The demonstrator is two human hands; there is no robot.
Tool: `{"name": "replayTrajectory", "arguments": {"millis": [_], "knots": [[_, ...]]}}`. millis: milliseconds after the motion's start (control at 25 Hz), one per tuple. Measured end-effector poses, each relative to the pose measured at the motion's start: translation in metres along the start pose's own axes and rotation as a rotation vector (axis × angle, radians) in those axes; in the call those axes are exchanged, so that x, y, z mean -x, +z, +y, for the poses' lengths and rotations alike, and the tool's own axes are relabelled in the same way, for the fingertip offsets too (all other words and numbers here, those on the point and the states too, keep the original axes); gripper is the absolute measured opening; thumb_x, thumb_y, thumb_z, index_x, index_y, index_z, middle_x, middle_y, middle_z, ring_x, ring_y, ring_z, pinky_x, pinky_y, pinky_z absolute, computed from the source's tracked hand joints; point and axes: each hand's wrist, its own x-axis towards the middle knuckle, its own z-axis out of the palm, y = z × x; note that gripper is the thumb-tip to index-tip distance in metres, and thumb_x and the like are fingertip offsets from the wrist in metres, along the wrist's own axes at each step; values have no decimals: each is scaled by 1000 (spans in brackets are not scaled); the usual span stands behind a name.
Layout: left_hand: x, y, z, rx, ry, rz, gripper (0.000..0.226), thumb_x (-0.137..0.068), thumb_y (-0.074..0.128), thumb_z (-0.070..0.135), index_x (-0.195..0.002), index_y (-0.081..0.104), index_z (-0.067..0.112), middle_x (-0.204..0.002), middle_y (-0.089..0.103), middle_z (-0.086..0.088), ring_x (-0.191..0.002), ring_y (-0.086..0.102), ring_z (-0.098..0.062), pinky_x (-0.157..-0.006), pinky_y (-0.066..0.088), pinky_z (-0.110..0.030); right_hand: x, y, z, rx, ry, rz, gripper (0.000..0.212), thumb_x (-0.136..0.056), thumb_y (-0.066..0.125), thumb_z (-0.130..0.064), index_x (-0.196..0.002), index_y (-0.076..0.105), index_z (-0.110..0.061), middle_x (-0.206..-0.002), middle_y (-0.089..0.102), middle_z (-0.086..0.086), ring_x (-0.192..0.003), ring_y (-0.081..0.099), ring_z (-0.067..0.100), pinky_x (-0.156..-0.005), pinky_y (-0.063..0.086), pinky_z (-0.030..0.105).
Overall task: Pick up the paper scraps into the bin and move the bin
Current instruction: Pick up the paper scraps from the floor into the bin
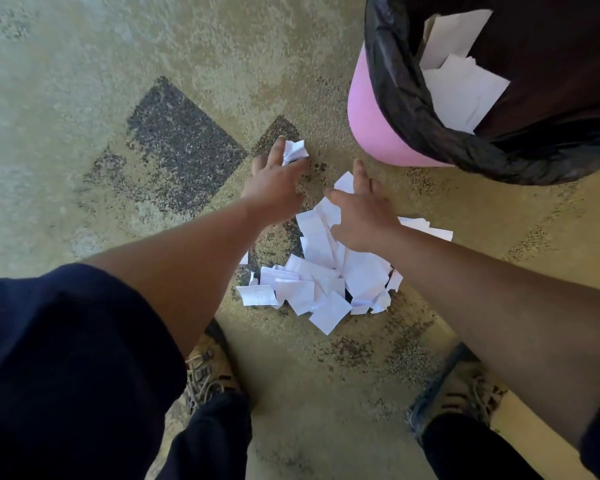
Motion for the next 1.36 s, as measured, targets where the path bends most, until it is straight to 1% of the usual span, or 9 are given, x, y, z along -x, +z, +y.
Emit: {"name": "replayTrajectory", "arguments": {"millis": [120,280,400,480,600,680,920,1160,1360], "knots": [[-7,-3,-6,-91,61,49,49,-95,59,22,-143,50,25,-165,25,-6,-143,29,-41,-106,44,-51,-8,2,5,-15,12,-85,61,-93,63,-23,-150,42,-33,-171,-2,9,-153,12,38,-119,29,47],[17,11,-22,100,104,357,18,-99,56,20,-103,74,20,-115,69,1,-104,59,-22,-95,51,-43,-5,5,10,-47,-60,77,39,-91,60,-8,-130,59,-6,-152,45,13,-131,51,39,-103,48,43],[48,24,-39,204,-12,343,20,-101,55,15,-96,75,17,-104,73,1,-89,65,-16,-80,57,-31,5,7,8,-53,-65,189,34,-92,64,-17,-124,62,-4,-140,56,11,-123,56,38,-96,51,45],[67,35,-60,136,-47,227,16,-98,61,21,-111,71,18,-115,69,-1,-99,64,-18,-84,56,-31,11,12,7,-19,-73,141,46,-92,69,-30,-131,56,-8,-148,49,7,-130,51,35,-97,50,44],[92,53,-87,-163,-51,41,62,-83,79,36,-136,50,23,-138,48,-3,-121,50,-28,-99,52,-47,17,26,4,101,-90,-5,76,-87,76,-43,-145,40,-11,-159,31,4,-139,37,34,-95,48,44],[95,60,-93,-268,-53,12,75,-80,82,25,-141,40,19,-142,39,-8,-126,43,-33,-97,52,-47,18,37,5,163,-93,-27,83,-88,77,-35,-151,30,-11,-159,27,5,-140,33,34,-93,50,44],[85,53,-100,-230,99,-84,39,-91,73,19,-127,58,19,-113,51,-1,-101,55,-20,-80,55,-31,18,45,15,61,-123,155,37,-95,49,2,-130,54,-8,-134,52,10,-122,49,36,-73,41,38],[95,35,-79,287,-27,25,6,-94,71,20,-100,71,20,-93,65,5,-76,63,-12,-65,56,-29,31,29,16,-373,82,350,34,-102,44,-12,-132,61,-16,-128,65,9,-114,60,35,-85,47,41],[85,21,-34,526,26,-53,46,-93,72,17,-130,49,32,-98,68,0,-77,69,-19,-61,58,-33,40,33,18,-700,203,397,38,-98,54,-9,-134,51,-23,-112,66,0,-89,60,28,-74,47,37]]}}
